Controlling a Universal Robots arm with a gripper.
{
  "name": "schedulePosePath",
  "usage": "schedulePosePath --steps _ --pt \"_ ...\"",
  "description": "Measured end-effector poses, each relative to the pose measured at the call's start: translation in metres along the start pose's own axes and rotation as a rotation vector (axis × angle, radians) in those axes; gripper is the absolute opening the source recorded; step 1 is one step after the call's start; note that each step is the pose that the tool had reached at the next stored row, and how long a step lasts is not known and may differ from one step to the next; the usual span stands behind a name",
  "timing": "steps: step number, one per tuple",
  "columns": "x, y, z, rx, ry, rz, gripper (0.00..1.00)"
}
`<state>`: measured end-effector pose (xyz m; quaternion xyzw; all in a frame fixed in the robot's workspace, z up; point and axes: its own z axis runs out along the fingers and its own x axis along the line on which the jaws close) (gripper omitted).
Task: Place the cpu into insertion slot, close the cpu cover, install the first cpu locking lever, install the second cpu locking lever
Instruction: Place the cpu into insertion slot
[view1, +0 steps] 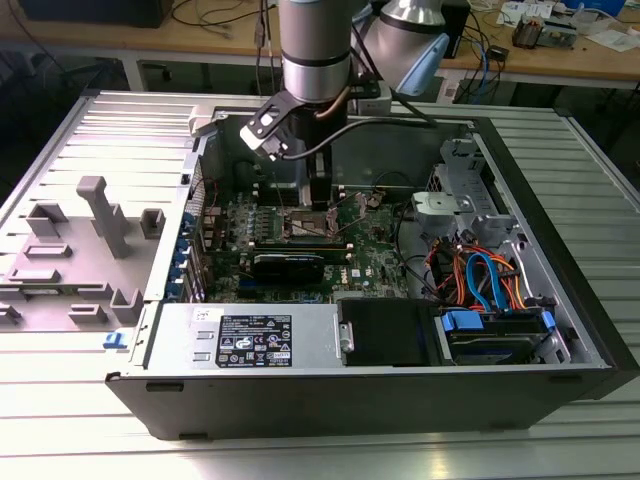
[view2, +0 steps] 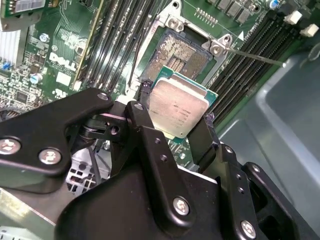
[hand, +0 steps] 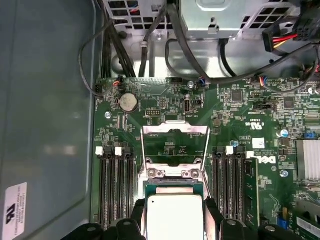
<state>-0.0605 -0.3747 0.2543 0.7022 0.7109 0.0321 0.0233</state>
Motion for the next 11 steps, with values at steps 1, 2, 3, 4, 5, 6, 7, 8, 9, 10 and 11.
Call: schedulePosePath --steps 1,2,3,4,5,6,7,8,9,10,11 --pt "0.0000 -0.0005 0.0015 0.0000 0.0002 -0.002 0.55" --pt "0.0001 -0.0010 0.0033 0.0000 0.0005 -0.005 0.55" --pt "0.0001 -0.0019 0.0065 0.0000 0.0008 -0.008 0.55" --pt "0.0001 -0.0022 0.0099 0.0000 0.0008 -0.008 0.55" --pt "0.0001 -0.0024 0.0132 0.0000 0.0008 -0.008 0.55" --pt "0.0001 -0.0027 0.0153 0.0000 0.0008 -0.008 0.55" --pt "0.0001 -0.0029 0.0171 0.0001 0.0006 -0.008 0.55" --pt "0.0000 -0.0031 0.0198 0.0008 0.0004 -0.008 0.55" --pt "0.0000 -0.0033 0.0214 0.0018 0.0001 -0.008 0.55" --pt "0.0000 -0.0036 0.0235 0.0032 -0.0001 -0.008 0.55" --pt "0.0000 -0.0038 0.0249 0.0046 -0.0002 -0.008 0.55"
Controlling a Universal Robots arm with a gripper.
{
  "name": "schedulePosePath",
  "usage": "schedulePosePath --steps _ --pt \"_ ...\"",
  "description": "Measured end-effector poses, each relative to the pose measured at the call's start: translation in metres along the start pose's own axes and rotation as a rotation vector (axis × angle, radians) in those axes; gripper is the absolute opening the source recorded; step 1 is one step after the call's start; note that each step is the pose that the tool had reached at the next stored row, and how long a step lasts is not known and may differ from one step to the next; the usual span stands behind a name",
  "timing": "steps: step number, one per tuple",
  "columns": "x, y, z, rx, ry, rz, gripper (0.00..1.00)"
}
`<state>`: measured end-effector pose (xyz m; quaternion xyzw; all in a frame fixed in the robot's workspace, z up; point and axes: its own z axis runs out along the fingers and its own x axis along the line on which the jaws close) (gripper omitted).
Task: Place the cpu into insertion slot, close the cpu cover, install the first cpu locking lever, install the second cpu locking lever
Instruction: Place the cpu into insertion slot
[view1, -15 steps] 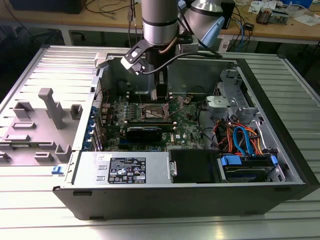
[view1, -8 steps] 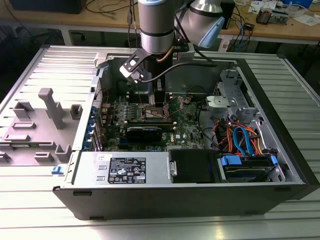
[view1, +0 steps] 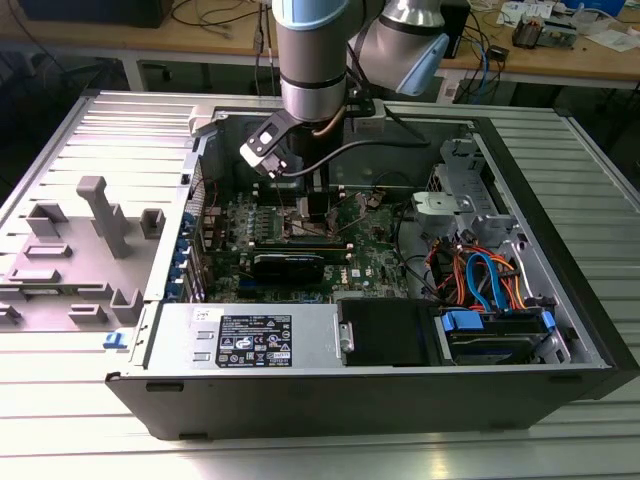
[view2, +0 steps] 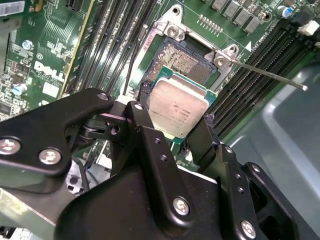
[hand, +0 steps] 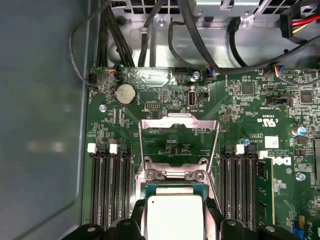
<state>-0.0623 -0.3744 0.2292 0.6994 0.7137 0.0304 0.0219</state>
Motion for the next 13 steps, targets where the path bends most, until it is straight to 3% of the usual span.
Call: schedulePosePath --steps 13 --pt "0.0000 -0.0006 0.0019 0.0010 -0.0001 0.000 0.55"
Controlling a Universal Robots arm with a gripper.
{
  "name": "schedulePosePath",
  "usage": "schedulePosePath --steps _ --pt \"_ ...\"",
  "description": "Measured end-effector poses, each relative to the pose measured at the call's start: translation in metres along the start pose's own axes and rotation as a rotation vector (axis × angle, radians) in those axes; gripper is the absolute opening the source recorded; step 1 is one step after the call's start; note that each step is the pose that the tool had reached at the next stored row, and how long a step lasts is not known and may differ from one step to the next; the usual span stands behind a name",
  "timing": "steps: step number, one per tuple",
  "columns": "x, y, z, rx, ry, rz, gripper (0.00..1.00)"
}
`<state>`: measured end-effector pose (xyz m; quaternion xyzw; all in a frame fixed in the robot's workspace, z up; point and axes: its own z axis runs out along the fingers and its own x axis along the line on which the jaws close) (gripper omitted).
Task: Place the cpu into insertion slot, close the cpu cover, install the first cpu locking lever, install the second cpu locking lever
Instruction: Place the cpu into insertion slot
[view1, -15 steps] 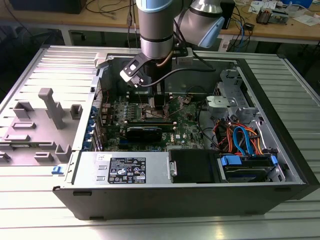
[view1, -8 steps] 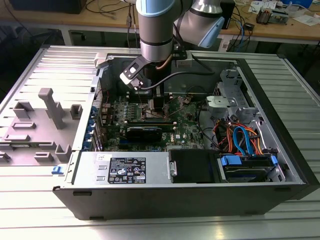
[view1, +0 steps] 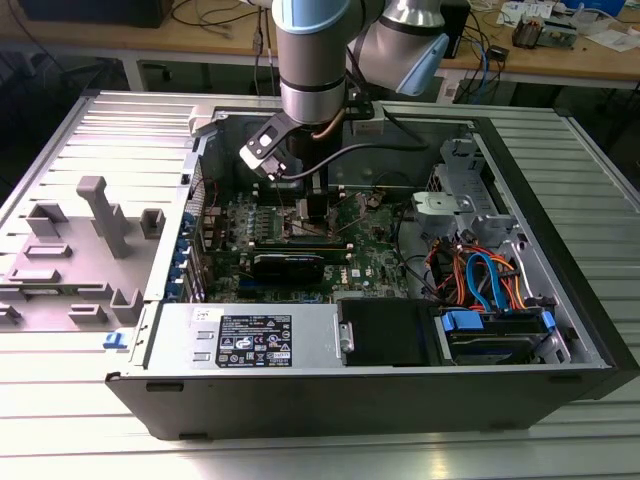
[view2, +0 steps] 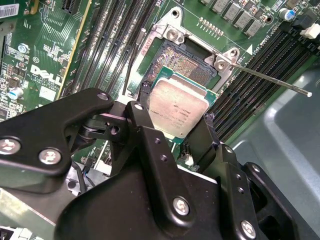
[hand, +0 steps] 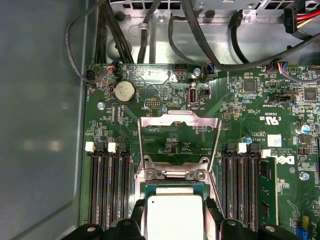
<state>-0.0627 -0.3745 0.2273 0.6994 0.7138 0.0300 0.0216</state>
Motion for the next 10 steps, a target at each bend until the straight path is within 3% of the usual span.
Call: schedulePosePath --steps 4,5,6,10 --pt "0.0000 -0.0001 0.0008 -0.0002 0.0003 0.000 0.55" --pt "0.0002 -0.0012 0.0075 -0.0001 0.0001 0.000 0.55" --pt "0.0005 -0.0018 0.0094 0.0000 0.0000 0.000 0.55" --pt "0.0005 -0.0042 0.0113 0.0000 0.0000 0.001 0.55"
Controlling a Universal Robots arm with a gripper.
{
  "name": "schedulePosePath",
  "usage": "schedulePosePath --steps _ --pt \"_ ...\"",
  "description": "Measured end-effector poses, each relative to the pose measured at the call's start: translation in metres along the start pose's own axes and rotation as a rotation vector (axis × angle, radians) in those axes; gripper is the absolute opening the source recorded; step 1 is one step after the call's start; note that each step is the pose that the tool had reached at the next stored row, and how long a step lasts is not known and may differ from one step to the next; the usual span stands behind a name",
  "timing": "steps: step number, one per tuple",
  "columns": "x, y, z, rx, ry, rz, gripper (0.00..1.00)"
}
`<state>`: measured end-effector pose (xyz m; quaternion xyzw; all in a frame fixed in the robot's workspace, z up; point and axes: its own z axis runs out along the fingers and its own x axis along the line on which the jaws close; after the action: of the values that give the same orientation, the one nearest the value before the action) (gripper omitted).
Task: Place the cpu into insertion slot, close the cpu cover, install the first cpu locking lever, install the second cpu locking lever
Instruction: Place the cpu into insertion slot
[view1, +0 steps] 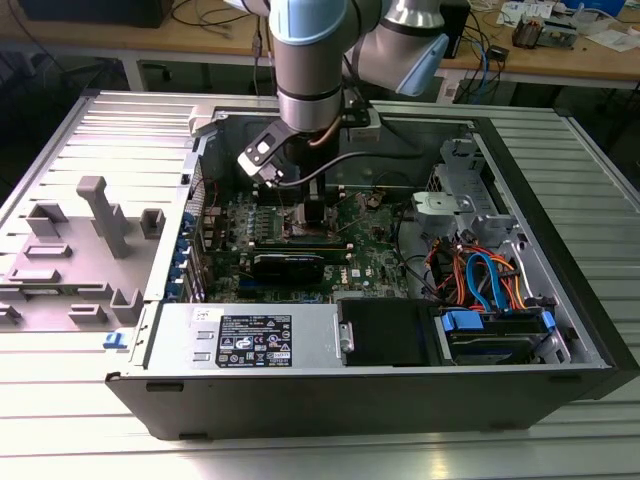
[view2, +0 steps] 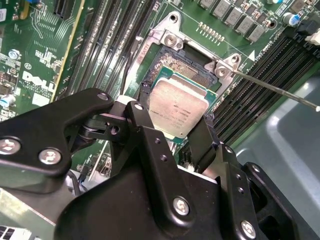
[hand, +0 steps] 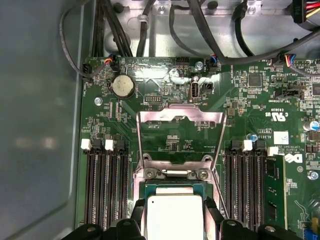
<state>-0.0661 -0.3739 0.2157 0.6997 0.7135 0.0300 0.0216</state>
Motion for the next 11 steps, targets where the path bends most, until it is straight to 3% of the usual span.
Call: schedulePosePath --steps 11 --pt "-0.0006 -0.0013 0.0088 0.0036 -0.0013 0.015 0.55"
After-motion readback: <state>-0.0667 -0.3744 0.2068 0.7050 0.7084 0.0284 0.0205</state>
